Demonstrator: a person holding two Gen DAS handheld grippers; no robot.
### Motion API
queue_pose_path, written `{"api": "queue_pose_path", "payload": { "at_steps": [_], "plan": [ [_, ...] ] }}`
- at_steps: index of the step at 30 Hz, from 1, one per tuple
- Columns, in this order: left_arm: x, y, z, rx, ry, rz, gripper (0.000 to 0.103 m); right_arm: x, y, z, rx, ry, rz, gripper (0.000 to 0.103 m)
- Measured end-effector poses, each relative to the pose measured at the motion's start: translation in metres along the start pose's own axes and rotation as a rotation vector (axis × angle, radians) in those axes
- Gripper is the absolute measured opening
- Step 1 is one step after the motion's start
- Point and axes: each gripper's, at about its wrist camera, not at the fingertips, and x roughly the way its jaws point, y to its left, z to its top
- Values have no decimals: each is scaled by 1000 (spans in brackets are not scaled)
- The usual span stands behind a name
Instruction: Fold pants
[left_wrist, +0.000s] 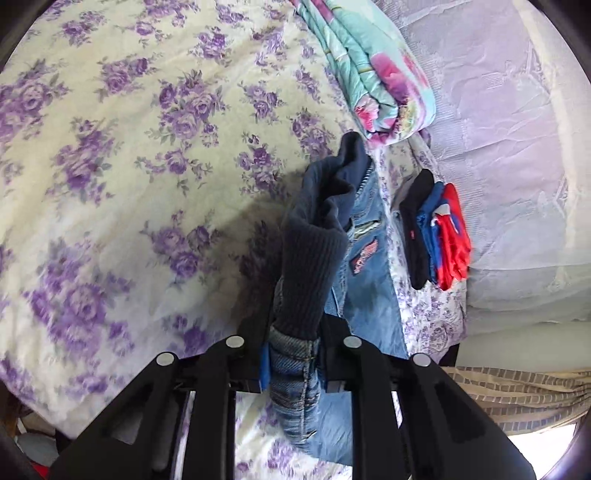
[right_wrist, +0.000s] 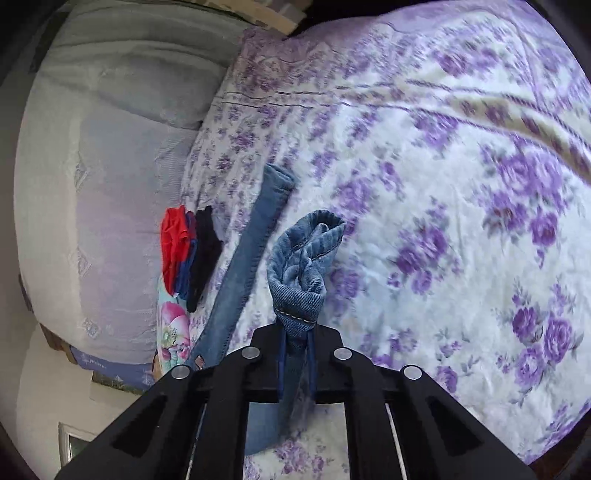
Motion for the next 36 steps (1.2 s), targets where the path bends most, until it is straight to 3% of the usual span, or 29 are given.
{"api": "queue_pose_path", "payload": {
  "at_steps": [4,8,10,12,16,17,18,20,23,26,28,29,31,35,36],
  "plan": [
    [-24,22,-21,-29,13,19,17,-12,-26,4,13,57,-122,8],
    [-8,64,-35,-92,25,68,20,6,-79,-18,109,148,-222,13],
    [3,74,-38,-77,20,127,27,6,-83,-22,158,118,-206,15],
    [-1,74,-38,-73,9,104,30,1,-73,-18,128,106,-225,17],
    [-37,63,-25,-17,-117,204,59,-22,-55,3,41,-17,-383,43],
    [-47,60,-22,-14,-153,211,59,-31,-50,8,40,-87,-415,43],
    [-55,55,-19,-2,-181,201,59,-36,-40,11,6,-135,-403,43],
    [-60,35,-16,60,-195,172,59,-24,-11,16,-115,-121,-347,42],
    [-38,-8,-21,200,-128,84,58,21,47,0,-276,-30,-215,42],
    [4,-52,-32,341,-54,42,58,79,104,-28,-407,89,-79,42],
    [37,-67,-33,404,-8,53,55,120,139,-51,-466,177,-8,42],
    [49,-67,-33,413,-4,88,49,139,157,-64,-495,222,29,42],
    [69,-58,-26,404,-3,156,47,175,191,-88,-582,293,76,42],
    [88,-31,-8,369,9,204,9,245,228,-129,-684,427,90,42],
    [91,-25,-4,378,13,210,7,263,231,-138,-698,459,79,42]
  ]
}}
